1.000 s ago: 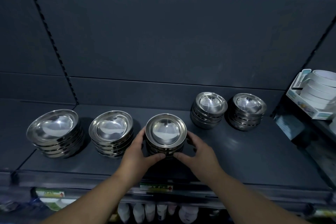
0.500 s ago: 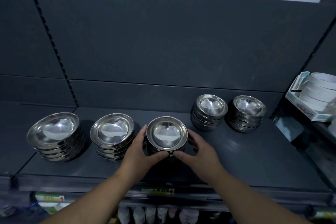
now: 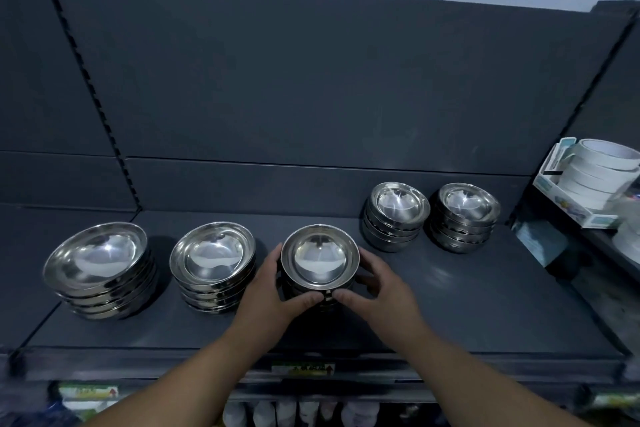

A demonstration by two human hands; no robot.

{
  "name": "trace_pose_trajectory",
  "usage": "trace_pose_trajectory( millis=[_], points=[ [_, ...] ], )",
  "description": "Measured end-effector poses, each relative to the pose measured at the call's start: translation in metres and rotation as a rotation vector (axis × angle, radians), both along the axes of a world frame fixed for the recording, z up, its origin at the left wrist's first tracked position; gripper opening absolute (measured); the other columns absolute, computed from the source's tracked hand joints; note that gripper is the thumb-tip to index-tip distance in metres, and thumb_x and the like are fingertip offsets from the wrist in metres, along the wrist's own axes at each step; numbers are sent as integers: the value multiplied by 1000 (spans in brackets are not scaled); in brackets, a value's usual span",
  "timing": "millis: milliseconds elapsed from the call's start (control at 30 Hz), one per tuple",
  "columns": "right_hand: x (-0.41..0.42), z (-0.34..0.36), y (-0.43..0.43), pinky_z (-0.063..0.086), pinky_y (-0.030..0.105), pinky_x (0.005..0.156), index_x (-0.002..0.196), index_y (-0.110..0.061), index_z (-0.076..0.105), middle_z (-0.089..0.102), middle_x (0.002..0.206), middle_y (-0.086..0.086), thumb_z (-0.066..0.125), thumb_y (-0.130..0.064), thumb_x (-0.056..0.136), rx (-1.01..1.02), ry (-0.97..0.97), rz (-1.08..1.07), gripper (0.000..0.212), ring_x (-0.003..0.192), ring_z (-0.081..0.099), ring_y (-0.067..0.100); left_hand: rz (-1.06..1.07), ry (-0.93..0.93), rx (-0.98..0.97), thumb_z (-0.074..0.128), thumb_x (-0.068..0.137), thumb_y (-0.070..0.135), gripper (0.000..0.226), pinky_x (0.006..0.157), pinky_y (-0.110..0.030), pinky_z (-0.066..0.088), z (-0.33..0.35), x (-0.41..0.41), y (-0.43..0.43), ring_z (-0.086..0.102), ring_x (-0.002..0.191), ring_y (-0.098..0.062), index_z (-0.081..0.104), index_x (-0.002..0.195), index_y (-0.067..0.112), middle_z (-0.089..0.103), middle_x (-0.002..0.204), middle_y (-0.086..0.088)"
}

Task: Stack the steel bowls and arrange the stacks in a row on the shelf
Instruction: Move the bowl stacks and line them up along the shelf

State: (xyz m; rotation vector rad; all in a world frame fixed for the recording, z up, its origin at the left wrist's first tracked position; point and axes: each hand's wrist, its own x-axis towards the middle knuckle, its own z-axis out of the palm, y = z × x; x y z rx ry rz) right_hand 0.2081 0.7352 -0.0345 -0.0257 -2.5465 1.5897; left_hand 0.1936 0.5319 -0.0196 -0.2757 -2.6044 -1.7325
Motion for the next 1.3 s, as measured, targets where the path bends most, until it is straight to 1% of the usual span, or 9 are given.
trace_pose_trajectory(
  millis=[200, 333, 400, 533, 633, 767, 933, 1100, 1300],
  points=[
    [-2, 0, -1, 47, 27, 103, 133, -41, 48, 60, 122, -29, 87, -35, 66, 19, -1, -34, 78, 114, 58, -5, -37, -24, -8, 85, 65, 32, 91, 107, -25, 38, -3, -10, -2, 48, 122, 2, 32, 139, 37, 52, 127, 23],
    [0, 4, -3, 47, 23, 102, 129, -47, 47, 59, 117, -32, 87, -34, 66, 47, -9, -57, 75, 113, 58, -7, -51, -38, -12, 85, 66, 28, 93, 104, -20, 38, -1, -12, -3, 50, 117, 6, 32, 142, 31, 53, 127, 22],
    [2, 7, -4, 46, 23, 102, 132, -44, 47, 59, 120, -29, 86, -37, 67, 73, -19, -63, 76, 115, 56, -6, -57, -42, -28, 85, 67, 30, 98, 106, -21, 37, 0, -11, -4, 47, 124, 0, 28, 146, 28, 51, 135, 15],
    [11, 13, -3, 43, 24, 103, 144, -31, 39, 54, 137, -15, 83, -45, 67, 139, -72, -80, 90, 123, 52, 3, -49, -34, -91, 84, 64, 41, 112, 113, -31, 31, 8, -7, -6, 36, 136, -9, 16, 151, 26, 35, 150, 9],
    [21, 16, 3, 40, 21, 102, 145, -26, 40, 52, 141, -7, 80, -47, 71, 264, -116, -118, 86, 125, 51, 9, -32, 55, -173, 81, 67, 45, 108, 114, -31, 28, 19, -1, -3, 31, 139, -11, 16, 151, 24, 29, 154, 7],
    [37, 21, 25, 35, 24, 108, 142, -23, 44, 48, 144, -3, 72, -52, 77, 449, -187, -165, 77, 131, 45, 15, -9, 299, -323, 77, 70, 48, 99, 118, -31, 22, 35, 6, 10, 23, 143, -13, 25, 149, 19, 29, 154, 4],
    [56, 27, 71, 37, 30, 109, 142, -23, 43, 46, 145, -3, 67, -60, 77, 568, -250, -222, 78, 132, 44, 17, -130, 448, -534, 68, 76, 55, 93, 119, -30, 10, 46, 10, 57, 11, 147, -13, 22, 150, 21, 20, 158, 6],
    [79, 30, 139, 41, 34, 106, 140, -24, 45, 48, 141, -1, 64, -60, 79, 618, -271, -267, 73, 128, 46, 19, -248, 414, -678, 61, 79, 60, 91, 120, -28, 12, 34, 21, 125, 14, 146, -13, 20, 150, 22, 19, 158, 5],
    [100, 22, 231, 38, 32, 109, 147, -24, 35, 39, 150, -1, 59, -62, 82, 584, -322, -232, 79, 135, 41, 18, -289, 218, -670, 62, 80, 59, 88, 118, -31, 21, 5, 30, 211, 19, 145, -14, 22, 150, 23, 19, 158, 3]
  ],
)
